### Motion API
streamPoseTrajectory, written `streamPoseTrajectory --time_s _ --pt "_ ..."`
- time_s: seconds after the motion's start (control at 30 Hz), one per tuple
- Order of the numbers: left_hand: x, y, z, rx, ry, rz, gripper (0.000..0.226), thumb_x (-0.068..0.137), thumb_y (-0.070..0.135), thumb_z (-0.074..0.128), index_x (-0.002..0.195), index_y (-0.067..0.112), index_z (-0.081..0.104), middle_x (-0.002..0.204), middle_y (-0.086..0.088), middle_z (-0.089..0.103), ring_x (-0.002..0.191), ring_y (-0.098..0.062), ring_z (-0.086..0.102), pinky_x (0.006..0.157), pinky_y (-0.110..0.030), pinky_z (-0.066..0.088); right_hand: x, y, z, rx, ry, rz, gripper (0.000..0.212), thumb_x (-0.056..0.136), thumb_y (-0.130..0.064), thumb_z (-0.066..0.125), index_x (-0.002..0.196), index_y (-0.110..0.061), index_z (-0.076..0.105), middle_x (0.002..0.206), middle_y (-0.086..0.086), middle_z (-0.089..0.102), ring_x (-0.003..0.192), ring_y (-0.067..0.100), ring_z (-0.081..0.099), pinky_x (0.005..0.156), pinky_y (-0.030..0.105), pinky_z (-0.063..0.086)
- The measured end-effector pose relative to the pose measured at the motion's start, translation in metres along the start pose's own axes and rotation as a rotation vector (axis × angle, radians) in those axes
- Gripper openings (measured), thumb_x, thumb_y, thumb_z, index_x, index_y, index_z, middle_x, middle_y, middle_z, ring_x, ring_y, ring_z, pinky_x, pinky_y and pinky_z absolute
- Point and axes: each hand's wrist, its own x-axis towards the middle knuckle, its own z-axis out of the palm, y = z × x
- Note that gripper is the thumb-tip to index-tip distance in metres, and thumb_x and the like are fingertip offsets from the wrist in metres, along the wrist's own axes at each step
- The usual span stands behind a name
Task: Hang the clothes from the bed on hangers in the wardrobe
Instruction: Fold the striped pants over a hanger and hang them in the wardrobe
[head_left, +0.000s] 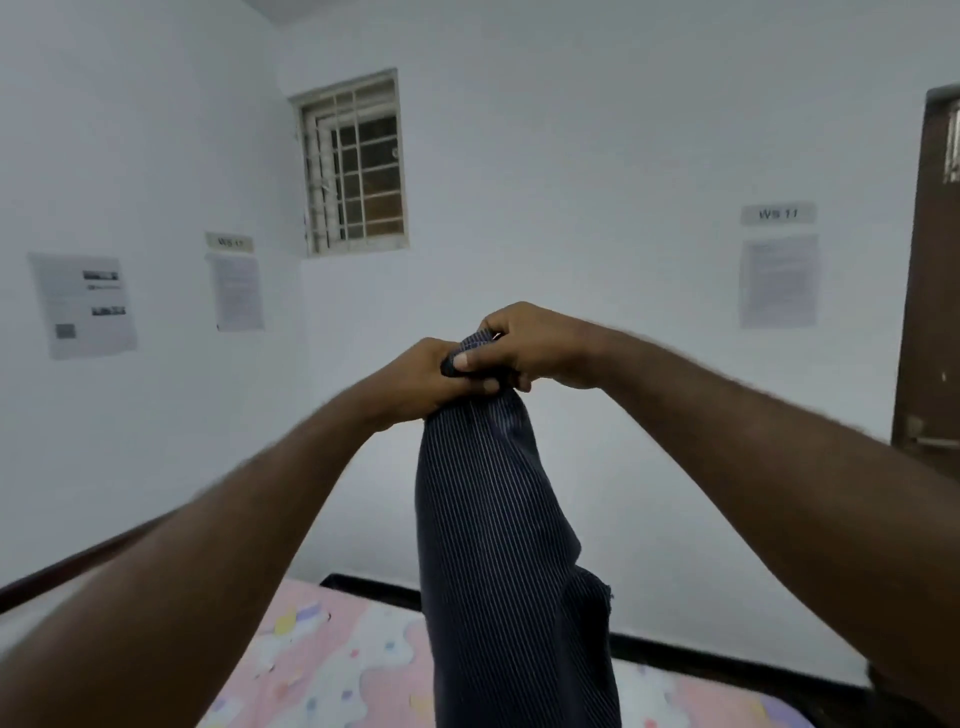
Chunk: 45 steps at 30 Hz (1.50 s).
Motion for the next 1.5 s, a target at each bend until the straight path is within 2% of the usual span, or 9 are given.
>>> streamPoseTrajectory --time_s 0.17,0.27,0.37,0.53,0.8,1.0,1.13,1.27,1.5 --pt "-0.018 -0.042 0.026 0.051 0.069 -0.044 0.010 0.083 0.020 0.076 0.091 0.015 0.073 0.087 -0.003 0.075 0.079 -0.011 0.069 0.078 -0.031 0.057 -0.050 0.104 0.044 0.265 0.130 0.256 0.046 0.093 -0.051 0.058 0.103 -0.006 0.059 0.098 0.016 0.070 0.066 0.020 0.061 0.057 0.028 0.046" --pt "-0.029 -0.052 0.033 0.055 0.089 -0.055 0.012 0.083 0.019 0.075 0.092 0.012 0.073 0.090 -0.006 0.075 0.084 -0.015 0.071 0.083 -0.033 0.058 -0.096 0.193 0.097 0.069 -0.102 0.665 0.068 0.091 -0.070 0.040 0.109 -0.008 0.063 0.104 0.014 0.071 0.076 0.022 0.064 0.064 0.028 0.049" --pt "-0.037 -0.053 0.034 0.062 0.098 -0.048 0.015 0.084 0.018 0.074 0.094 0.008 0.072 0.089 -0.004 0.074 0.081 -0.013 0.070 0.080 -0.030 0.059 -0.129 0.244 0.151 0.219 -0.264 0.840 0.079 0.085 -0.080 0.032 0.107 -0.011 0.064 0.098 0.009 0.071 0.084 0.023 0.065 0.075 0.034 0.051" --pt "-0.042 -0.057 0.024 0.117 0.125 -0.045 0.024 0.084 0.024 0.074 0.095 0.004 0.071 0.091 -0.008 0.074 0.082 -0.014 0.071 0.076 -0.029 0.058 -0.127 0.240 0.175 0.642 -0.103 0.770 0.065 0.084 -0.079 0.039 0.074 -0.018 0.059 0.074 0.002 0.062 0.076 0.021 0.060 0.076 0.036 0.047" --pt "-0.060 -0.065 0.010 0.149 0.194 -0.085 0.013 0.087 0.024 0.072 0.092 0.012 0.071 0.085 0.002 0.072 0.077 -0.007 0.070 0.072 -0.022 0.057 -0.099 0.228 0.187 0.738 0.001 0.549 0.002 0.095 -0.019 0.063 0.095 -0.017 0.064 0.093 0.003 0.067 0.084 0.019 0.061 0.078 0.036 0.050" --pt "-0.080 -0.093 -0.023 0.330 0.377 -0.238 0.015 0.083 0.035 0.075 0.094 0.026 0.073 0.084 0.007 0.070 0.074 0.000 0.064 0.073 -0.018 0.050 -0.102 0.236 0.169 0.970 0.422 0.595 0.016 0.098 -0.001 0.048 0.097 -0.012 0.060 0.067 0.006 0.057 0.046 0.011 0.053 0.056 0.029 0.050" --pt "-0.090 -0.110 -0.021 0.336 0.405 -0.267 0.017 0.086 0.036 0.071 0.094 0.022 0.072 0.081 0.013 0.068 0.071 0.006 0.062 0.068 -0.014 0.048 -0.095 0.233 0.160 1.074 0.426 0.539 0.020 0.102 -0.002 0.041 0.102 -0.008 0.060 0.077 0.011 0.057 0.062 0.017 0.055 0.058 0.030 0.051" --pt "-0.087 -0.106 -0.028 0.321 0.421 -0.262 0.017 0.087 0.037 0.070 0.094 0.022 0.071 0.083 0.012 0.069 0.073 0.003 0.065 0.072 -0.020 0.051 -0.093 0.232 0.161 1.037 0.217 0.490 0.013 0.094 -0.018 0.063 0.102 -0.008 0.066 0.087 0.007 0.068 0.077 0.018 0.063 0.074 0.036 0.054" --pt "-0.082 -0.102 -0.029 0.394 0.396 -0.271 0.023 0.086 0.038 0.071 0.096 0.017 0.073 0.079 0.009 0.069 0.068 0.006 0.061 0.064 -0.011 0.046 -0.086 0.243 0.156 0.858 0.409 0.564 0.012 0.096 -0.007 0.057 0.089 -0.004 0.066 0.080 0.009 0.066 0.073 0.020 0.060 0.064 0.033 0.053"
